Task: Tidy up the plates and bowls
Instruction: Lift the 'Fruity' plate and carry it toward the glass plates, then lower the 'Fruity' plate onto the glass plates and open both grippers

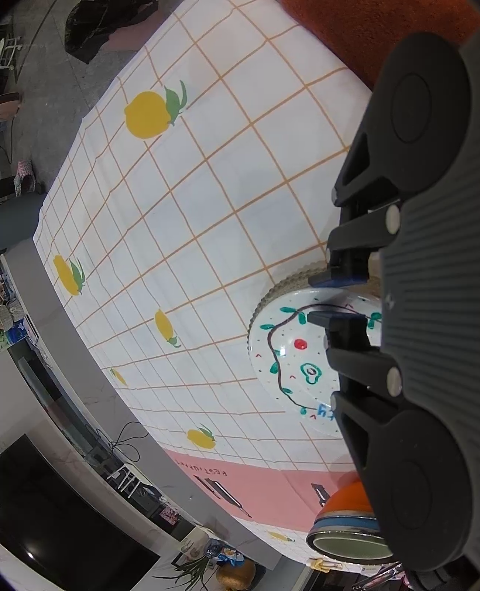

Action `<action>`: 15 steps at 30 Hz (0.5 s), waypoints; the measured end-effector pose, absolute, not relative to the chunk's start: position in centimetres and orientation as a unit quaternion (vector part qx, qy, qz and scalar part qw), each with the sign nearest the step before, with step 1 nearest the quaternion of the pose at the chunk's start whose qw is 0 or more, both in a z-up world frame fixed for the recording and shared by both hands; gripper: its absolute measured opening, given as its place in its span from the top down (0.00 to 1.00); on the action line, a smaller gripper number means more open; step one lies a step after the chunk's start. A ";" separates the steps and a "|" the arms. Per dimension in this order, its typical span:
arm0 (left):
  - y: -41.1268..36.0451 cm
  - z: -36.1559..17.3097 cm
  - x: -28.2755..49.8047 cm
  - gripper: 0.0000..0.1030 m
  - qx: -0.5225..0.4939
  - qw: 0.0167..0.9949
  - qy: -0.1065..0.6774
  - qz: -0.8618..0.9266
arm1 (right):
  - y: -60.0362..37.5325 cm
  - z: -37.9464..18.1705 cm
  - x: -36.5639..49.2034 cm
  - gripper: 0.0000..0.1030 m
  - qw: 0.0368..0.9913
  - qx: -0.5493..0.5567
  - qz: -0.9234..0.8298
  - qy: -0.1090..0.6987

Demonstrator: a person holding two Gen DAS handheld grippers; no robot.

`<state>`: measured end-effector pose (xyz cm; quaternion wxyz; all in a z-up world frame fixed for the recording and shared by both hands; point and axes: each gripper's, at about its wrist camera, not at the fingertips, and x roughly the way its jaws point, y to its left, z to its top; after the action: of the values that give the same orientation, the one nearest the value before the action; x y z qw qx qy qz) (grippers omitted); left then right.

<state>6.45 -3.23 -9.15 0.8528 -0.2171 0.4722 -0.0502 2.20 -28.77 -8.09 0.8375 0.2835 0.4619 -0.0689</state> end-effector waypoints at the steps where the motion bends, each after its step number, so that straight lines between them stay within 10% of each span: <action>1: -3.4 -9.1 6.5 0.86 -0.211 0.854 0.472 -0.050 | -28.8 -8.0 2.2 0.87 0.839 0.281 -0.070 0.461; 15: -4.5 -8.0 6.4 0.86 -0.167 0.874 0.453 -0.048 | -28.4 -6.9 2.1 0.73 0.858 0.250 -0.080 0.441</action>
<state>6.38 -4.48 -8.04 0.8741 -0.1673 0.4534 -0.0484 2.10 -28.42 -6.87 0.8581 0.2498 0.4413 -0.0802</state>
